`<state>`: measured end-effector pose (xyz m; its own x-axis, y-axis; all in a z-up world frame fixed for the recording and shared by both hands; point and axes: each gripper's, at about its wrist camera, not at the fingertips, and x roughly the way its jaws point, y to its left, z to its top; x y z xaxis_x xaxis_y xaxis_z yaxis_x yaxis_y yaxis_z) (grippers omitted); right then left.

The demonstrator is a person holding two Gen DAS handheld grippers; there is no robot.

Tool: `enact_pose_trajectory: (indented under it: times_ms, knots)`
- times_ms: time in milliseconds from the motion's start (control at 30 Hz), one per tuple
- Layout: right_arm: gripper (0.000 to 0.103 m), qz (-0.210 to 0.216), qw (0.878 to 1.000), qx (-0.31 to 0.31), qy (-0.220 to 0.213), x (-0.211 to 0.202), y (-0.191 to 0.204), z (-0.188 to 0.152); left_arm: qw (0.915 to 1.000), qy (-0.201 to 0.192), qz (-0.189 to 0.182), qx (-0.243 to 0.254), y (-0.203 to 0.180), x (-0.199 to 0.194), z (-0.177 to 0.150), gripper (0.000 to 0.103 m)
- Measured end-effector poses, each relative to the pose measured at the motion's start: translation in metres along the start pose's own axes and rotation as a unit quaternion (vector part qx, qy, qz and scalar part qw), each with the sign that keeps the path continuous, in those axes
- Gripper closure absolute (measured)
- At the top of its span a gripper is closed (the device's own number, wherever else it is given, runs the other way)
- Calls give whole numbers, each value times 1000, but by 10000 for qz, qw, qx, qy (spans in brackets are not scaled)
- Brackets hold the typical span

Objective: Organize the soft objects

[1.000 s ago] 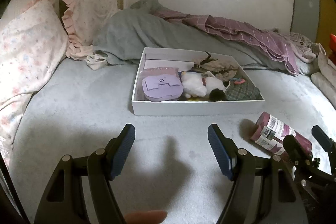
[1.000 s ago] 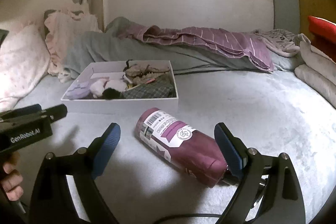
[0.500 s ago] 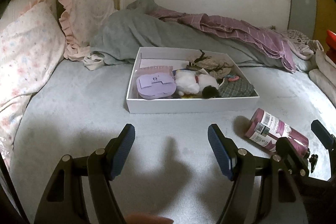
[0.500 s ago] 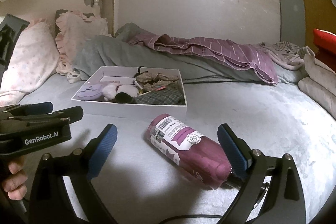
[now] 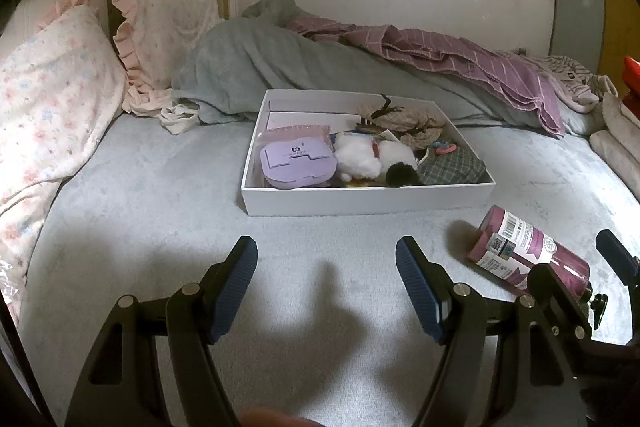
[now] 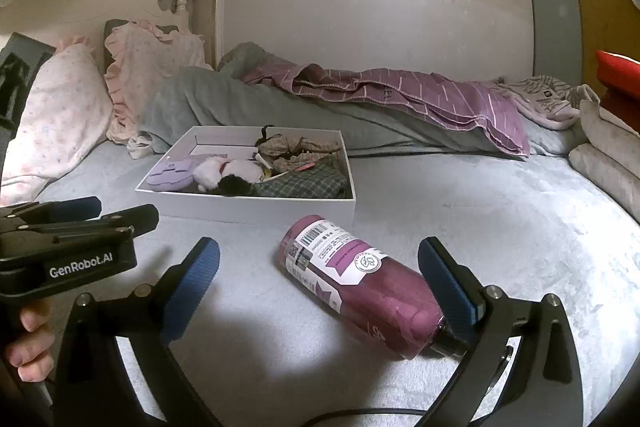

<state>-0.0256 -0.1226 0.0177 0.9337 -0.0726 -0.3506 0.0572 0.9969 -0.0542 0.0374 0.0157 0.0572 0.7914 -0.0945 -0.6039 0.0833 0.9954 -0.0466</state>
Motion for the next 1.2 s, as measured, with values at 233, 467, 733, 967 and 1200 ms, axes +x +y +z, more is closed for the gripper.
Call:
enact_pose_trajectory:
  times_ms: [233,467,733,967,1200]
  knots:
    - [2,102,9999,-15,107,1,2,-1,10000,12,27,-8,0,0,0,31]
    - [2,300,9988,-94,382,7,6,-4,9992,377,153,23,1,13,-1,31]
    - [2,360,9981,-4,498,9,3,-5,9983,429,362,181,-4,16,-5,31]
    - [2,363,9981,-19,504,9,4,-5,9984,410,360,163,-3,16,-4,31]
    - [2,357,9980,-2,524,9,4,-6,9986,448,294,28,2,16,-3,31]
